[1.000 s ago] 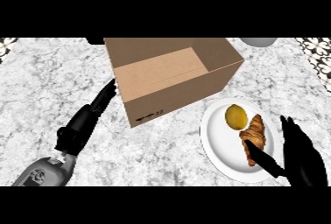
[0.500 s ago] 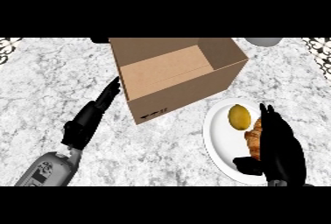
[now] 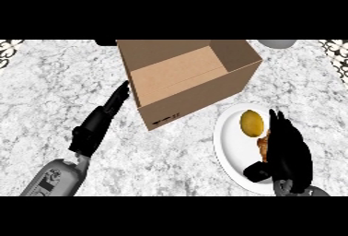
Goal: Pick the croissant from the plate and place it in the cardboard box
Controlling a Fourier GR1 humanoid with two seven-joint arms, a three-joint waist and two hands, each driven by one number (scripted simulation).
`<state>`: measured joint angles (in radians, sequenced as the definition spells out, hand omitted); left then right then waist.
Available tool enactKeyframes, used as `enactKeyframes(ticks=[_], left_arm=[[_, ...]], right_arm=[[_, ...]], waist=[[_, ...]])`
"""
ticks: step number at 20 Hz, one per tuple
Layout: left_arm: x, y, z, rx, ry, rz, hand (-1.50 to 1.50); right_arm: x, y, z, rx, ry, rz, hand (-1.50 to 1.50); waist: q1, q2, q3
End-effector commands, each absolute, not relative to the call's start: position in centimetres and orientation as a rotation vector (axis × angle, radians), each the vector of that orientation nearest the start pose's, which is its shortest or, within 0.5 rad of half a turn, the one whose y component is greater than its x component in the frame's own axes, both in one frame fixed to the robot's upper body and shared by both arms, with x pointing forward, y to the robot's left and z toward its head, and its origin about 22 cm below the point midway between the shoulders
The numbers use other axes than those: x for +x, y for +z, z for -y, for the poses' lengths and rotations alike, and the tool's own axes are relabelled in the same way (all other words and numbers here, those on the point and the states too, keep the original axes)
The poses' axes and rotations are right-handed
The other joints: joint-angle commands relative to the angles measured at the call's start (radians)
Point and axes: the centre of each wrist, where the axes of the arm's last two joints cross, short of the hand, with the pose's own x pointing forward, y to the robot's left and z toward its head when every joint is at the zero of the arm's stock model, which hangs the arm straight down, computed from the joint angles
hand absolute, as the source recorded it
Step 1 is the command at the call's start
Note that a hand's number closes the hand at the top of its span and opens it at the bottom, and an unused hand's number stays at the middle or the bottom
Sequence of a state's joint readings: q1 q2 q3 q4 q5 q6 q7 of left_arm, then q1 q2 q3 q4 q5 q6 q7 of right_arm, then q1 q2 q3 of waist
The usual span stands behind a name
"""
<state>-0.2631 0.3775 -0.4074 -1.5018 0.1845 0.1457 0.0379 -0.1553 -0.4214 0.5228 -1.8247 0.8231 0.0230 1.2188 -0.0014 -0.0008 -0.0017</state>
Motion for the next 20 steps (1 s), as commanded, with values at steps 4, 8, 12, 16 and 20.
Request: enactKeyframes(ticks=[4,8,12,16,20], left_arm=[[28.4,3.8,-22.6,-0.024,-0.442,1.601,0.00],[28.6,3.5,-20.3,-0.038,-0.459,1.609,0.00],[27.4,3.8,-22.5,-0.027,-0.444,1.595,0.00],[27.3,2.8,-19.7,-0.028,-0.450,1.586,0.00],[27.4,3.1,-21.7,-0.053,-0.448,1.592,0.00]], right_arm=[[21.5,6.3,14.3,-1.167,0.629,0.678,-1.50],[25.0,8.1,16.3,-1.181,0.638,0.633,-1.50],[23.0,4.8,17.0,-1.139,0.651,0.616,-1.50],[23.8,5.0,16.6,-1.113,0.678,0.583,-1.50],[23.7,3.4,16.4,-1.100,0.657,0.555,-1.50]], waist=[[-0.003,0.000,0.001],[0.000,0.001,0.001],[0.002,-0.001,0.002],[0.001,0.000,0.001],[0.001,0.001,0.001]])
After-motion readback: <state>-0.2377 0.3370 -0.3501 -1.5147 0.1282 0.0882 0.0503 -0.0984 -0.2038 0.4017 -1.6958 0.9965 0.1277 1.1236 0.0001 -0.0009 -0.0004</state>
